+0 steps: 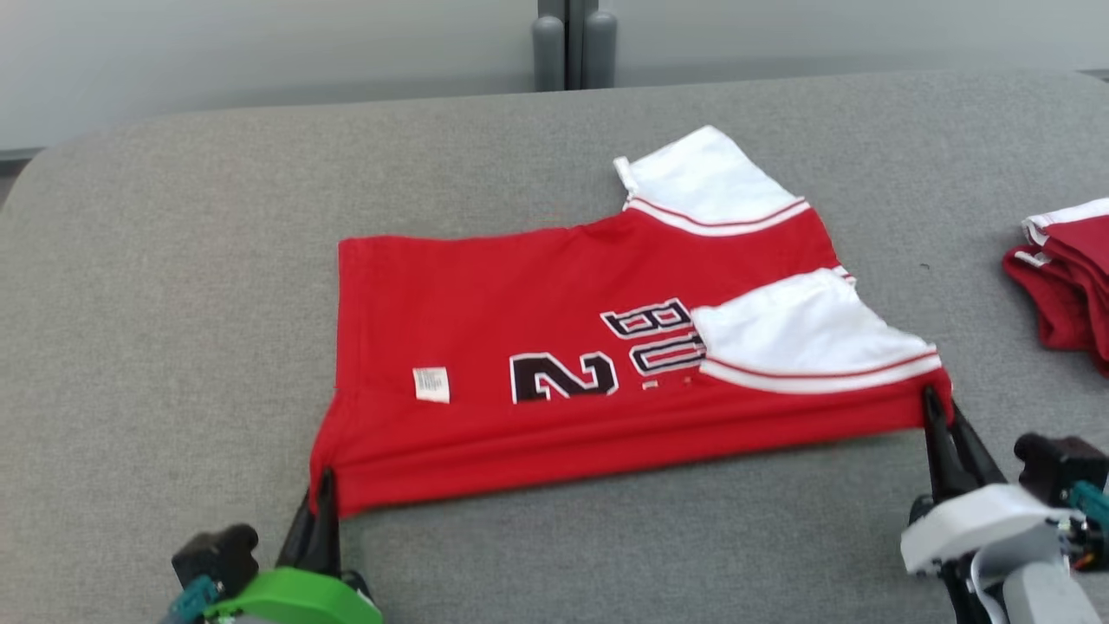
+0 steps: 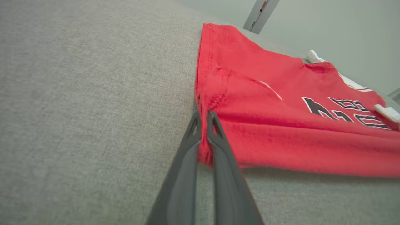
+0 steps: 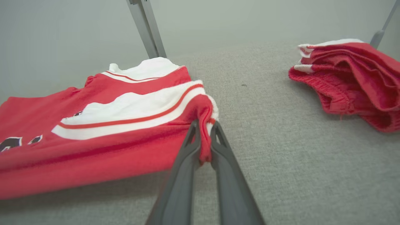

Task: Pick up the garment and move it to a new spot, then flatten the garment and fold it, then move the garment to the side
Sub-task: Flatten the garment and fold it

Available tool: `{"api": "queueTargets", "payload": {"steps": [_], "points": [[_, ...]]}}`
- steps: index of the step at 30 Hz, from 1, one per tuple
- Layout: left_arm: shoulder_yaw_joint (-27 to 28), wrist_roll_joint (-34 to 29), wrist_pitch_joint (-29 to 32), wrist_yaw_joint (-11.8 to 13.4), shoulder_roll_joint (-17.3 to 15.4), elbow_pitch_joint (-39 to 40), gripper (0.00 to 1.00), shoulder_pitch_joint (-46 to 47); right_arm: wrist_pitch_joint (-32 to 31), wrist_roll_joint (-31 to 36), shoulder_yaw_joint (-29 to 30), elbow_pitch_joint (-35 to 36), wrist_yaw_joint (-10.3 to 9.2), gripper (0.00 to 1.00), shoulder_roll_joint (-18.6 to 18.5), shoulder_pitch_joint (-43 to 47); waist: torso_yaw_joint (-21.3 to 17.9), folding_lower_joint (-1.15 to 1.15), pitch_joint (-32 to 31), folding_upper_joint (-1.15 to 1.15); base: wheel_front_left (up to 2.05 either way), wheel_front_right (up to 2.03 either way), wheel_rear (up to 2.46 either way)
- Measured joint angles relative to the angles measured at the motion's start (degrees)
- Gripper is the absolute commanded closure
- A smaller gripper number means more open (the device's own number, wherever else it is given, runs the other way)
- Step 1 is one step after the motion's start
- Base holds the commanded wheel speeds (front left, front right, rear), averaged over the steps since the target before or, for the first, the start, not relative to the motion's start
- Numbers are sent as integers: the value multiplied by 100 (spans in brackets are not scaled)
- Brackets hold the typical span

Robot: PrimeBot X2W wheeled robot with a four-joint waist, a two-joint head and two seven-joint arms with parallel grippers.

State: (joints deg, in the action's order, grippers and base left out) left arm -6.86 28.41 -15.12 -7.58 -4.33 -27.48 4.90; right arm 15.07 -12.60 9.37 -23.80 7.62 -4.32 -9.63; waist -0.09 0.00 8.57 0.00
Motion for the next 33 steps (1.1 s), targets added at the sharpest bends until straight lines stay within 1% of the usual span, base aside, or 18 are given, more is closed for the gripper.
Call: {"api": "queueTargets", "payload": {"steps": [3,4,5,10,12,16,20,29,33], "points": [[33,-64,0,0,96,-43,100,-297,-1,3,38,-141,0,100,14,377,37,0,-78,0,0,0,0],[20,-92,-1,0,114,-59,60,-359,-1,16,58,-190,0,66,25,455,51,0,-75,0,0,0,0],[5,-100,0,1,126,-69,0,-396,0,52,67,-231,-1,0,29,492,60,0,-57,0,0,0,0],[135,-264,-1,2,133,92,0,-310,-1,160,176,-178,-9,0,23,423,65,0,97,0,0,0,0],[238,-348,-1,2,137,179,0,-91,0,254,164,-93,-8,0,22,204,55,0,193,0,0,0,0],[241,-493,-1,2,97,201,0,516,0,414,67,-16,-8,0,20,-347,22,0,424,0,0,0,0],[71,-650,-1,2,-211,-48,0,1357,0,491,-62,-38,-8,0,23,-946,-16,0,712,0,0,0,0],[-359,-442,-1,2,-639,-982,0,2904,1,805,-435,-357,-9,0,-29,-2085,-86,0,1444,0,0,0,0],[-604,-349,-1,2,-738,-1261,0,3283,1,929,-539,-468,-8,0,-32,-2424,-111,0,1727,0,0,0,0]]}}
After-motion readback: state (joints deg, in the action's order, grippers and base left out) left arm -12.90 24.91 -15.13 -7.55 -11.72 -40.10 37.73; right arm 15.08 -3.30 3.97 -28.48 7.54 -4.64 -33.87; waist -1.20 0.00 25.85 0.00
